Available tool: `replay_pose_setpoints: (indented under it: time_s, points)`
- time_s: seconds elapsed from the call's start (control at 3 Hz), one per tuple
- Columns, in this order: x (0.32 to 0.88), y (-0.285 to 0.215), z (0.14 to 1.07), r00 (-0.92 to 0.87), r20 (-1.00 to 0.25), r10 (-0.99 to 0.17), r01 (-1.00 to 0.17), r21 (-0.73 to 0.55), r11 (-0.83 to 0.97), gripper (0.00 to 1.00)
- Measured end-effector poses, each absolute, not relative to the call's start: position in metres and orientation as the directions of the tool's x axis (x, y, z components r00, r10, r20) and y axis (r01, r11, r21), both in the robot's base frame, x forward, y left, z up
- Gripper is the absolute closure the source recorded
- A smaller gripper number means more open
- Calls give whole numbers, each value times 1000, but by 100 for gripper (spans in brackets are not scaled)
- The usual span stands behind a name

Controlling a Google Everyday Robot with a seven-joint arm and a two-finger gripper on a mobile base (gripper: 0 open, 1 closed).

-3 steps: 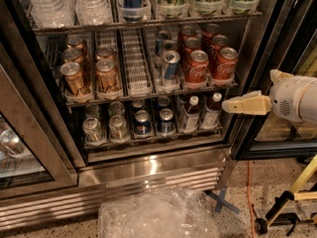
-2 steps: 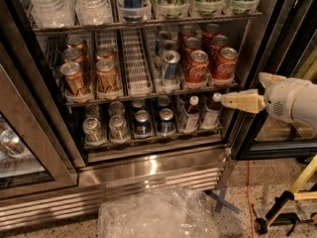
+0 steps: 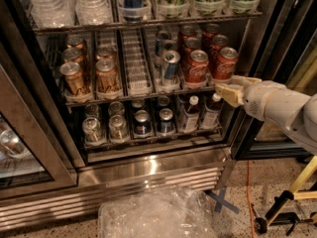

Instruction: Pick coke can from middle shelf of fridge

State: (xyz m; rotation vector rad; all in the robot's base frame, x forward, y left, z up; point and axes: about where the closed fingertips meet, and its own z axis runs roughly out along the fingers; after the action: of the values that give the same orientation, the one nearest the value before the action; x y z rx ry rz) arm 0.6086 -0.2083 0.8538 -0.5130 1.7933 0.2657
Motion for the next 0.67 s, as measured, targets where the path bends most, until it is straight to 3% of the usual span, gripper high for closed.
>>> replay_pose_setpoints:
  time_s: [0.67]
  points:
    - [646,-209,840,-155,-969,-193,-408,-115,906,38]
